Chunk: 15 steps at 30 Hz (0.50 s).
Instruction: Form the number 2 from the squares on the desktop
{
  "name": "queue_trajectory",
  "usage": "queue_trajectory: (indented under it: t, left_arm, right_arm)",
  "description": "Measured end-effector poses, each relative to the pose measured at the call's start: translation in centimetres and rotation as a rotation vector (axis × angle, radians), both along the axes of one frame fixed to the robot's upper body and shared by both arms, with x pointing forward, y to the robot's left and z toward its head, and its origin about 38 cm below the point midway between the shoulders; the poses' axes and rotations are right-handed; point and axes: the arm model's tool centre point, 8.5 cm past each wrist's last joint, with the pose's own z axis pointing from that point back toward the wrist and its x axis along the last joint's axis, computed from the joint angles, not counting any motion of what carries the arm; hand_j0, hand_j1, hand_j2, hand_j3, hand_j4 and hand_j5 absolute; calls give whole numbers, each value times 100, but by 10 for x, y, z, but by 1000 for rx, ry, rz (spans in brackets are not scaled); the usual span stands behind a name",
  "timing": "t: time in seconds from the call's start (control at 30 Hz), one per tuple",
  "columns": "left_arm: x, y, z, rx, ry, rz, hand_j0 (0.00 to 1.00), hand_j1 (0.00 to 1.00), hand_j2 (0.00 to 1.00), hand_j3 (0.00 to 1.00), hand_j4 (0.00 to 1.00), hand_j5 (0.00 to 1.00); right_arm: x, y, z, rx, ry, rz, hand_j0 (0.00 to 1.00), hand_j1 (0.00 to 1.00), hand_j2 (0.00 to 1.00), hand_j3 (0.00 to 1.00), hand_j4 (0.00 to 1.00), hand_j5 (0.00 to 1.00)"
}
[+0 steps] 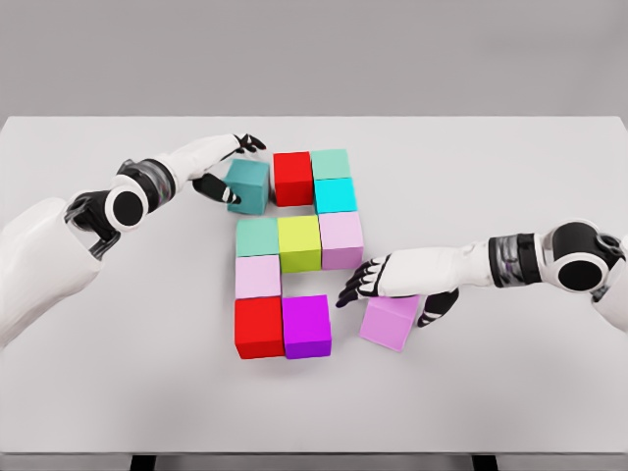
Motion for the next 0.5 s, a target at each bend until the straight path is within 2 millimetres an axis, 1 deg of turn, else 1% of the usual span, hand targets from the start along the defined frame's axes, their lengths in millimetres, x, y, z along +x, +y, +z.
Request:
queue_trajectory:
  t: [0.2,0.23,0.3,0.47,0.5]
  left_arm:
    - [0,0,-2,-3,-18,10,91,91,91,91,91,91]
    - [-1,1,-2,-4,-20,11,92,92,92,92,92,92]
    - [-1,0,-2,-7,-24,13,100,100,100,100,100,100]
    - [-1,-1,0,-18,-32,9,100,100,100,100,100,100]
    - [-1,-2,0,-20,-32,8,100,100,100,100,100,100]
  right_arm:
    - [-2,0,4,-32,-34,34,100,100,100,100,100,100]
    - [-3,0,4,-40,-41,44,100,100,100,100,100,100]
    - [-5,1,5,-49,-52,58,100,100,100,100,100,100]
    - [-6,-1,9,-74,-82,81,100,100,100,100,100,100]
    - [-4,-2,13,-78,-94,82,100,100,100,100,100,100]
